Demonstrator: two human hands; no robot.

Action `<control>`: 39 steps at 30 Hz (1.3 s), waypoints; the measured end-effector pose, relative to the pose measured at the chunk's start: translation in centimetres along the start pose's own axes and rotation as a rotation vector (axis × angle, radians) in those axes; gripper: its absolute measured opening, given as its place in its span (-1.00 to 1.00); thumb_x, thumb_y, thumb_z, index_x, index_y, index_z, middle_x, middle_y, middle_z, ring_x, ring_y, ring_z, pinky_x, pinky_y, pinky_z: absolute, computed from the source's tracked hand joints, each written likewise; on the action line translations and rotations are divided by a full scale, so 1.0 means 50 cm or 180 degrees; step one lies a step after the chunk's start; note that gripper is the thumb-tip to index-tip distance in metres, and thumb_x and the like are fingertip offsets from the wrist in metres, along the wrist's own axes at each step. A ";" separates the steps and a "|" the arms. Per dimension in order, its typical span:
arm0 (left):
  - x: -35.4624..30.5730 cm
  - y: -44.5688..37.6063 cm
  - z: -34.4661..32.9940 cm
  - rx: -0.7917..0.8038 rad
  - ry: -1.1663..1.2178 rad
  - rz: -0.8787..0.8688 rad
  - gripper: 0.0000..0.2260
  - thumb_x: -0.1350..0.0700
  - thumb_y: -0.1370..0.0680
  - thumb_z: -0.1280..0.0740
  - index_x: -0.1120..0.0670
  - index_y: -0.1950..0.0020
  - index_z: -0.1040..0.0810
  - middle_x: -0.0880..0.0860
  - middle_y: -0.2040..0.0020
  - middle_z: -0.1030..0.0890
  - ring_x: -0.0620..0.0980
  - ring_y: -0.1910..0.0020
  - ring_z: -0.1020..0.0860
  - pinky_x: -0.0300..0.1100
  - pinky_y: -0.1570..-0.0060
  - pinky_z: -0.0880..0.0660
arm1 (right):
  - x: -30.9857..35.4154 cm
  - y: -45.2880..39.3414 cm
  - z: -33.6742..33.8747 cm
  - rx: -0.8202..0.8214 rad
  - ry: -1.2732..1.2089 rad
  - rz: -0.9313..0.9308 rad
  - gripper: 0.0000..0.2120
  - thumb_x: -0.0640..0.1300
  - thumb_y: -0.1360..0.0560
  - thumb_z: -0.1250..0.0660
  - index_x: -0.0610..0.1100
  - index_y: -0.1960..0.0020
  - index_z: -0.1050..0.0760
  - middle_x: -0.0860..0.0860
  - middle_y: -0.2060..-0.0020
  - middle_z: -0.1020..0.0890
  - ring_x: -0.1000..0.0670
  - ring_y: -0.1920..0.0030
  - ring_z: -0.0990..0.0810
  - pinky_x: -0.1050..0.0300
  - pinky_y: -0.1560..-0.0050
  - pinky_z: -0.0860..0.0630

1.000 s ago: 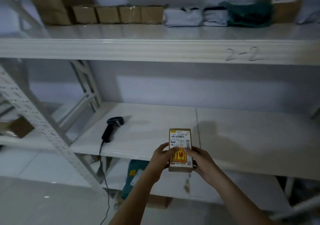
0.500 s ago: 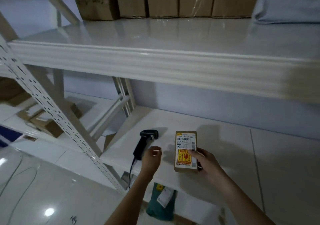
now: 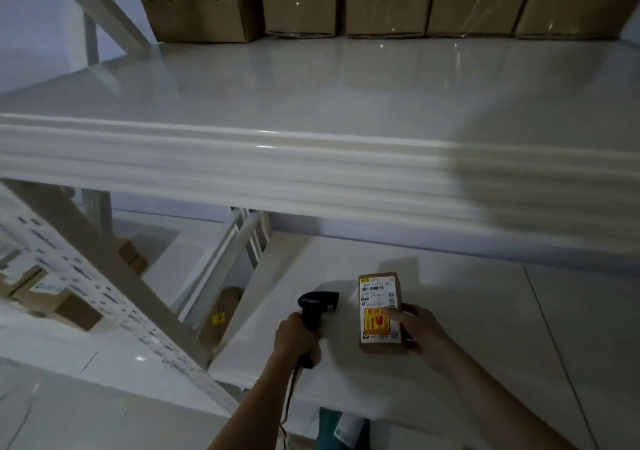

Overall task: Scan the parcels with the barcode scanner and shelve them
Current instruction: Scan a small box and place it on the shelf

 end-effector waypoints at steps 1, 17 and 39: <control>0.002 -0.002 0.007 0.0081 -0.0064 -0.0135 -0.64 0.01 -0.54 -0.32 0.20 -0.23 -0.48 0.17 -0.16 -0.59 0.16 -0.14 -0.56 -0.10 -0.08 -0.50 | -0.008 0.006 -0.007 -0.0122 -0.0083 -0.0015 -0.50 -0.08 -0.44 -0.51 -0.17 -0.33 -0.52 -0.11 0.00 -0.73 -0.14 0.04 -0.73 -0.05 0.02 -0.66; 0.029 0.093 0.113 0.1823 0.2364 -0.0729 -0.86 0.15 -0.51 -0.40 0.18 0.01 -0.51 0.14 0.36 -0.54 0.05 0.43 -0.47 -0.12 0.33 -0.48 | -0.101 0.186 -0.185 -0.1903 -0.0748 0.0268 -0.41 -0.19 -0.42 -0.54 -0.20 -0.34 -0.34 -0.12 -0.07 -0.58 -0.07 0.06 -0.64 0.14 0.20 -0.59; 0.009 0.193 0.105 0.1190 0.1269 -0.1807 -0.95 0.15 -0.51 -0.34 0.02 0.09 -0.49 0.05 0.34 -0.55 -0.06 0.43 -0.48 -0.22 0.34 -0.50 | -0.115 0.242 -0.189 -0.2121 -0.0302 0.0716 -0.50 -0.22 -0.41 -0.54 -0.13 -0.20 -0.31 0.12 0.09 -0.50 -0.04 0.03 -0.58 0.01 0.07 -0.60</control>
Point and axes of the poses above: each hand's wrist, its own y-axis away from the middle knuckle, its own z-axis out of the back of the hand, x = y × z, the point moved 1 cm from there along -y, towards the middle knuckle
